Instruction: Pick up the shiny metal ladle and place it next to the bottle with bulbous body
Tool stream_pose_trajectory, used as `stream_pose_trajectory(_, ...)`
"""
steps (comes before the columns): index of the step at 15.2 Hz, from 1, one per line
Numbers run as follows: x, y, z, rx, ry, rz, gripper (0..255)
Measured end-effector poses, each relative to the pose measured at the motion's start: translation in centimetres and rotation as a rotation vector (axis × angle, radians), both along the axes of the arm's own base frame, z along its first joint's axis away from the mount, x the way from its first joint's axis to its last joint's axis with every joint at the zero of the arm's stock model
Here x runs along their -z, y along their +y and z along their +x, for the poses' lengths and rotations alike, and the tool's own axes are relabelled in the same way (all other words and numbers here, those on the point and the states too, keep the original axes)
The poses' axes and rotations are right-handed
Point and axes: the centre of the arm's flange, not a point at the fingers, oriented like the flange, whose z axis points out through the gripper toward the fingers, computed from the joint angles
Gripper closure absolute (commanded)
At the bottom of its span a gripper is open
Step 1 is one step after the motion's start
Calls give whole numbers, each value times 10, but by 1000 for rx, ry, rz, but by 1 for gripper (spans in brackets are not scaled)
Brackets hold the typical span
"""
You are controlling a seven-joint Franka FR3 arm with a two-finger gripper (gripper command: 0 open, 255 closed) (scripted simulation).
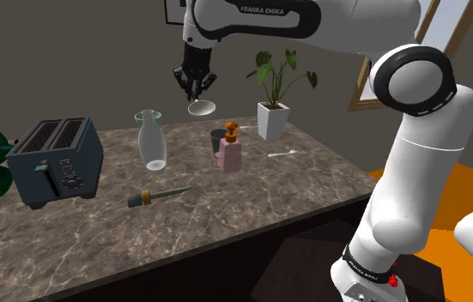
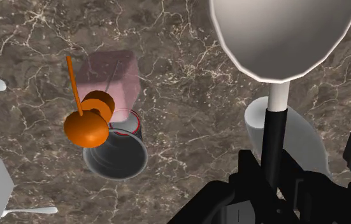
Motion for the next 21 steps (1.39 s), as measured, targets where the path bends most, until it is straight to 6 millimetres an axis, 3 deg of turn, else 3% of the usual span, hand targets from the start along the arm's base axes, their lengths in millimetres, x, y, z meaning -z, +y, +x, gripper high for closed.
stream_pose_trajectory(6,1,54,46,0,0,0,255)
stream_pose_trajectory(21,77,59,50,1,0,0,255)
